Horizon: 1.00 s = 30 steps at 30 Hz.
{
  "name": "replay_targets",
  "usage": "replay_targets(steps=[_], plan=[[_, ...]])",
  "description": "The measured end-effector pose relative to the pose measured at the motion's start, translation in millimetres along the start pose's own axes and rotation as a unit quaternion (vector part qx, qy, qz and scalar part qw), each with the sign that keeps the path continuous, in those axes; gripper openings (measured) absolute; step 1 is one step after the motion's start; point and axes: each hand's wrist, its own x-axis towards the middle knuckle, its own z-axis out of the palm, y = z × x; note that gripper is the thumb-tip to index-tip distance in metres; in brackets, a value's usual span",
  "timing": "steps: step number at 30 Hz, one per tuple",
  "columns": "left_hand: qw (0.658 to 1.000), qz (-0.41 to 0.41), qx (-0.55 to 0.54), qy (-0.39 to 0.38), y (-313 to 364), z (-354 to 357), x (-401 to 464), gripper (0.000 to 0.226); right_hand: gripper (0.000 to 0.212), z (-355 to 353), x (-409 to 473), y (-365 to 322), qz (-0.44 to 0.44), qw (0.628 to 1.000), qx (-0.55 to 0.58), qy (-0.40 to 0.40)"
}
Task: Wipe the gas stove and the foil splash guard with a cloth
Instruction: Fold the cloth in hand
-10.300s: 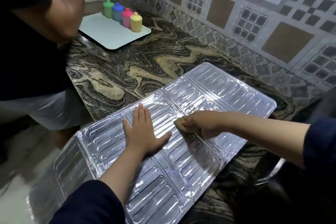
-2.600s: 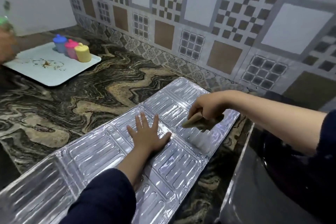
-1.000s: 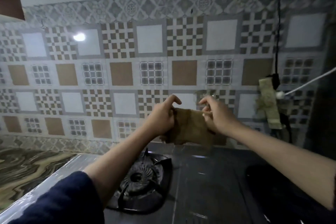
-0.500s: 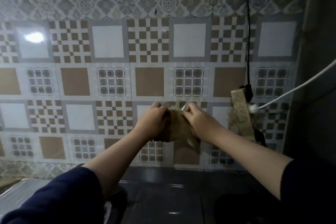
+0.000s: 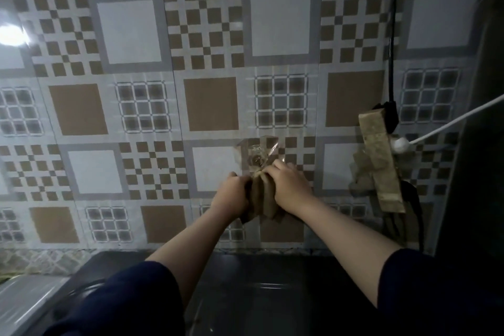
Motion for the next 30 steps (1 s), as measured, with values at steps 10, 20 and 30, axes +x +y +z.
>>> replay_targets(steps=[10, 20, 30], plan=[[0.992, -0.086, 0.02, -0.092, 3, 4, -9, 0.054, 0.031, -6, -11, -8, 0.137, 0.977, 0.143, -0.084], [0.989, -0.115, -0.03, -0.093, 15, -60, -48, 0.067, 0.015, -55, -28, -51, 0.131, 0.983, 0.079, -0.103], [0.986, -0.144, -0.069, -0.053, -30, -144, -150, 0.059, 0.039, -64, -60, -177, 0.029, 0.985, 0.023, -0.17]])
